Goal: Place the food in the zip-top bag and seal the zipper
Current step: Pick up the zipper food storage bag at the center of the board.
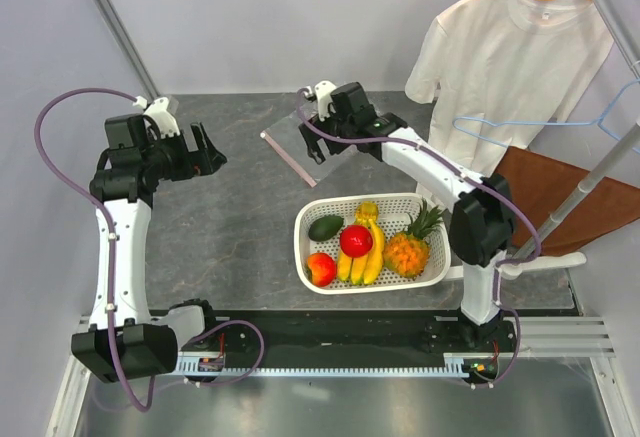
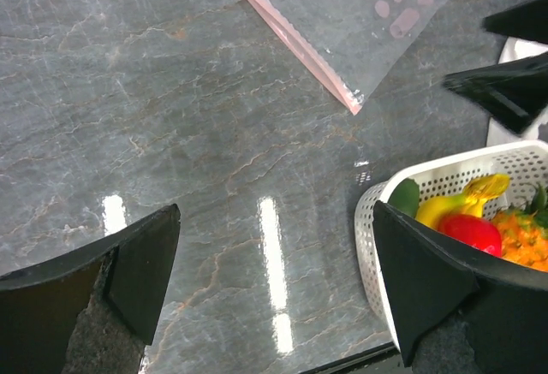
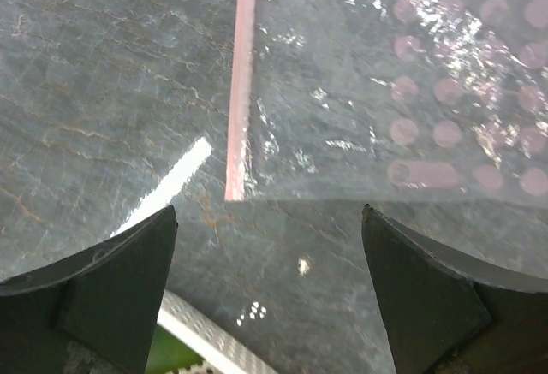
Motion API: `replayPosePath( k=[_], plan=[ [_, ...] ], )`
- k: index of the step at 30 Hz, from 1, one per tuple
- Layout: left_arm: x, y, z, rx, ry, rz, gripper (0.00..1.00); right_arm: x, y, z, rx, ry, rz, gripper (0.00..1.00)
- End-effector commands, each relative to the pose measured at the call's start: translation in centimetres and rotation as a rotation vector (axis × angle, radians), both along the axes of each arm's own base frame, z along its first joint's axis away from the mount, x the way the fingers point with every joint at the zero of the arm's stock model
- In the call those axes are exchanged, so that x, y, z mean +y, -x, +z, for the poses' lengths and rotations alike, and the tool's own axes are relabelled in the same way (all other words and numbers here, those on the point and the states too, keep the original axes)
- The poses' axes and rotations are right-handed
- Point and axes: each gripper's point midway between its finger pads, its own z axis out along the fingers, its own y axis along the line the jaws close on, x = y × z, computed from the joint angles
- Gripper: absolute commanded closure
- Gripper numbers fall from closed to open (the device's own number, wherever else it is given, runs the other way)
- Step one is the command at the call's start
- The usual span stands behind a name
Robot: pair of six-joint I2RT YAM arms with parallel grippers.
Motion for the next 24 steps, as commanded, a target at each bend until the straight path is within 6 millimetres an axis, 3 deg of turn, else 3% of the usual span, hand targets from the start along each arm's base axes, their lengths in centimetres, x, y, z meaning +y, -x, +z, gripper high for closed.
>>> replayPosePath(
  k=[1, 3, 4, 5, 8, 15, 21, 24],
  plan=[
    [-0.3, -1.5, 0.7, -0.013, 0.073, 0.047, 0.0, 3.2, -1.7, -0.3, -0.06, 0.013, 0.002, 0.07],
    [-0.3, -1.7, 0.1, 0.008, 0.1, 0.07, 0.0, 4.2, -2.3, -0.3, -0.089, 0.033, 0.01, 0.07],
    [-0.3, -1.8, -0.1, 0.015, 0.108, 0.073, 0.0, 4.9, -2.2, -2.1, -0.075, 0.068, 0.018, 0.08],
    [-0.3, -1.9, -0.3, 0.02, 0.121, 0.085, 0.0, 5.3, -2.6, -1.8, -0.094, 0.075, 0.011, 0.09],
    [-0.1, -2.2, -0.7, 0.02, 0.133, 0.114, 0.0, 6.1, -3.5, -4.0, -0.097, 0.119, -0.018, 0.12],
    [0.2, -2.8, -1.2, -0.004, 0.137, 0.141, 0.0, 7.6, -3.6, -8.9, -0.075, 0.174, -0.026, 0.32],
    [0.2, -2.6, -2.5, 0.022, 0.136, 0.137, 0.0, 7.9, -3.8, -11.4, -0.071, 0.219, -0.037, 0.35],
    [0.3, -2.5, -2.8, 0.022, 0.127, 0.14, 0.0, 7.5, -4.4, -12.0, -0.09, 0.246, -0.06, 0.44]
  ],
)
